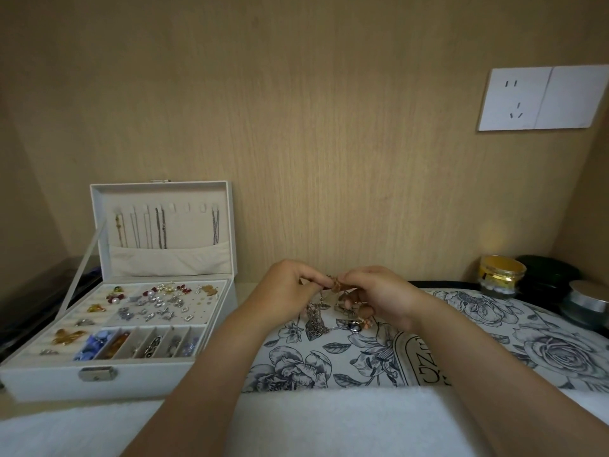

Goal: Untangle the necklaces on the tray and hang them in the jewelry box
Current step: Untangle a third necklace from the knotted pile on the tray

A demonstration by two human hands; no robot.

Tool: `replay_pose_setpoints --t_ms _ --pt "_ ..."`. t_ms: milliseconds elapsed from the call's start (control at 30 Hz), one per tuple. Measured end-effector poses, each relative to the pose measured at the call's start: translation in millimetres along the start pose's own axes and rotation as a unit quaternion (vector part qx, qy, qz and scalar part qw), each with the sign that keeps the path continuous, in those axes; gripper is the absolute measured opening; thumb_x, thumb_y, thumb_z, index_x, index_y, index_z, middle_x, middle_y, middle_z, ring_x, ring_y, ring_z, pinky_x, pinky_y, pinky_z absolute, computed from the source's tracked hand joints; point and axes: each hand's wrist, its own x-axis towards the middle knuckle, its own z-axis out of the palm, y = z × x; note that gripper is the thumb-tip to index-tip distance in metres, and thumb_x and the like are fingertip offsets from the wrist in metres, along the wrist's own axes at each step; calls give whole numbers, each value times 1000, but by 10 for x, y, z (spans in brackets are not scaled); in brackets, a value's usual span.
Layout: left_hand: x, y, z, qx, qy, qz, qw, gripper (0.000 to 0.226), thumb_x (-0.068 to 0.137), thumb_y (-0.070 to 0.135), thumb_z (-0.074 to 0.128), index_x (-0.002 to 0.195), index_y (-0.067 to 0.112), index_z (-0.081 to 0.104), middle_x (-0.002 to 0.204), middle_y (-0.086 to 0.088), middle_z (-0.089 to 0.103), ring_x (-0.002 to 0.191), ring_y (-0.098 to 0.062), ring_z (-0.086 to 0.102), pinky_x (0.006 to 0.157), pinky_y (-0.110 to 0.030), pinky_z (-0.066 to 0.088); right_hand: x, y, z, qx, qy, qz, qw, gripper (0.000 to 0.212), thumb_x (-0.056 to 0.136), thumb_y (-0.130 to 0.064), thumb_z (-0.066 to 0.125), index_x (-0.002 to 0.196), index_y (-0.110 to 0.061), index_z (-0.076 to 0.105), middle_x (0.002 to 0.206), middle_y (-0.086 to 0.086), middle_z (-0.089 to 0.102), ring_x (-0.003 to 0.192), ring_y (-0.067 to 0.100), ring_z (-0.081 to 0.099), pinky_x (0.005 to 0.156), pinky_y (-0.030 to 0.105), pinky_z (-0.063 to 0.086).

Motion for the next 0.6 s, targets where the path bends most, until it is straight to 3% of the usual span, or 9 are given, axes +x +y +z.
replay_pose_setpoints --t_ms 67,133,233,367,467,533,600 --pt "-11 36 13 10 -37 -22 999 22 95 18 63 97 36 76 95 15 70 61 -7 65 57 -17 51 4 4 -22 10 1 -1 1000 23 95 -25 61 97 -6 74 87 14 60 66 19 50 47 25 27" --pt "-30 55 22 -11 -65 -53 996 18 95 24 62 101 34 76 100 13 73 69 -1 64 65 -16 49 1 -10 -30 14 1 -12 1000 22 97 -23 60 95 -5 72 85 12 61 61 13 51 41 20 32" --pt "-50 70 25 -52 -71 -55 995 3 87 37 73 86 39 75 87 19 74 74 10 64 72 -17 46 -13 -45 -27 0 -2 -30 1000 21 98 -25 60 91 -8 68 76 7 60 57 11 50 40 18 34" --pt "-17 20 -32 -77 -43 -55 995 12 88 34 71 78 38 76 86 19 74 83 7 66 82 -20 47 -54 -91 -34 -39 25 -47 998 21 97 -27 62 98 -8 71 64 -6 62 50 5 50 44 20 33" --pt "-22 13 -108 -103 -39 -79 991 17 94 33 64 82 29 76 76 18 73 76 0 68 71 -17 49 -73 -81 -70 -118 53 -59 990 17 94 -29 66 95 -12 73 51 -15 55 45 2 45 46 20 32" --pt "-44 17 -164 -99 -31 -87 991 18 96 29 62 87 20 75 59 22 64 60 8 59 57 -10 42 -70 -68 -94 -155 52 -78 984 14 92 -25 70 98 -14 75 61 -17 64 54 -2 55 50 13 39" --pt "-59 6 -203 -82 -18 -94 992 18 95 28 63 88 18 76 66 19 68 66 4 61 58 -14 41 -69 -59 -101 -184 37 -83 979 11 88 -21 74 98 -18 77 79 -15 73 74 -5 65 64 7 44"
